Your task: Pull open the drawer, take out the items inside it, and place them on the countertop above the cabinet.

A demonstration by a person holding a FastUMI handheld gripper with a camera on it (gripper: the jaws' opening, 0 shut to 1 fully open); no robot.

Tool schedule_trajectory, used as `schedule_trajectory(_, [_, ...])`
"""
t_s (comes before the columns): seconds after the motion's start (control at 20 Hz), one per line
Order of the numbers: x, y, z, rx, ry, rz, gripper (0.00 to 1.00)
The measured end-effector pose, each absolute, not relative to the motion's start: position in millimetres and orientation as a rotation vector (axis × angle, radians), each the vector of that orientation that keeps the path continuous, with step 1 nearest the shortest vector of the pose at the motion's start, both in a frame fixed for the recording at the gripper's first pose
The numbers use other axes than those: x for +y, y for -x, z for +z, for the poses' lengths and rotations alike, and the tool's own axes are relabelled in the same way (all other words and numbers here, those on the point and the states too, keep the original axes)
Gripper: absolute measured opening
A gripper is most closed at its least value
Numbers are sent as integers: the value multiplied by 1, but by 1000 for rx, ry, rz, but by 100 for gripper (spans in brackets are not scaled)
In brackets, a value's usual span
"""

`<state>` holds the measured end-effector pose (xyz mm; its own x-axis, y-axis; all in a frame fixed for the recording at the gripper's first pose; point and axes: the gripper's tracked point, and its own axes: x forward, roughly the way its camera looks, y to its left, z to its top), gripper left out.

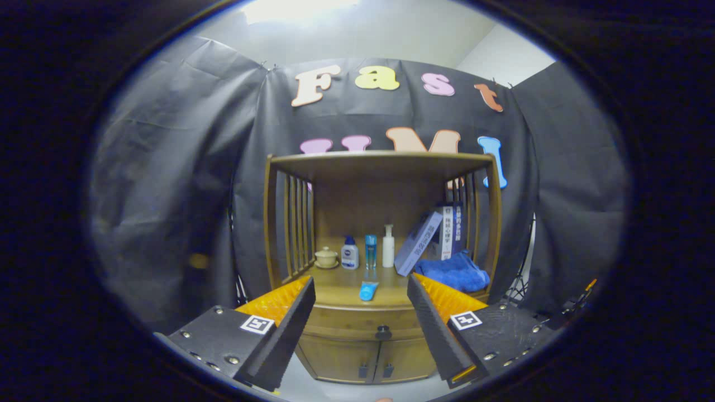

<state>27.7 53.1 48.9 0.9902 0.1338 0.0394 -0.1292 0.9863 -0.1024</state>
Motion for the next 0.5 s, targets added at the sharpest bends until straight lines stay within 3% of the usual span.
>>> schedule_trajectory(0.3, [62, 12, 98, -85, 111, 157, 99])
schedule_trajectory(0.5, [33, 35, 94, -94, 114, 111, 99])
